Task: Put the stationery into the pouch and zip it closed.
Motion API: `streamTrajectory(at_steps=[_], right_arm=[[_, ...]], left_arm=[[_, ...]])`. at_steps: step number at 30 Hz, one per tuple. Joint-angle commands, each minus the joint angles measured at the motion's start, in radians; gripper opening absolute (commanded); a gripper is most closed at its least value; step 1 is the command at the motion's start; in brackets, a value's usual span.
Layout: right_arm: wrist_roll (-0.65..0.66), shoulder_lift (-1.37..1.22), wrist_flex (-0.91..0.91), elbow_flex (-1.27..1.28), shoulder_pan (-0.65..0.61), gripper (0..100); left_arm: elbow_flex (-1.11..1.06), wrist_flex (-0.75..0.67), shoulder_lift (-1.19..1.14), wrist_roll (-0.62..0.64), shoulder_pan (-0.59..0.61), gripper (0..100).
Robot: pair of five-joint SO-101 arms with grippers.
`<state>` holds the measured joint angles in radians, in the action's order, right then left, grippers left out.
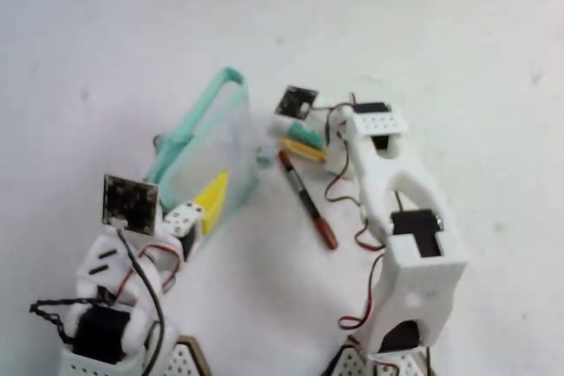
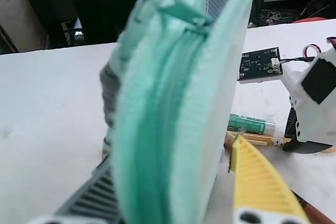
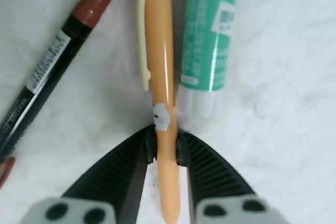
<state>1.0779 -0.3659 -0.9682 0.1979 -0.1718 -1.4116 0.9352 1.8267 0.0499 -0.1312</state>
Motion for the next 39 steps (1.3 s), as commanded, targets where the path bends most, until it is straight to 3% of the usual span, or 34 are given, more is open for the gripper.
streamTrajectory(at_steps=[1,12,23,31,39], right_arm=[[0.011,0.001,-0.038,-0.02,0.021,1.6],[0.011,0.321,-0.206,-0.069,0.26,1.6],[-0.005,0.565,-0.289,-0.064,0.271,1.7],[-0.213,0.653,-0.289,-0.066,0.263,1.7],[-0.43,0.819,-0.278,-0.066,0.14,1.7]], left_arm=[[0.002,-0.009,0.001,0.012,0.002,26],[-0.009,-0.015,0.001,0.012,0.001,26],[-0.011,-0.015,0.001,0.012,0.001,26],[-0.011,-0.015,0.001,0.012,0.001,26],[-0.011,-0.015,0.001,0.012,0.001,26]])
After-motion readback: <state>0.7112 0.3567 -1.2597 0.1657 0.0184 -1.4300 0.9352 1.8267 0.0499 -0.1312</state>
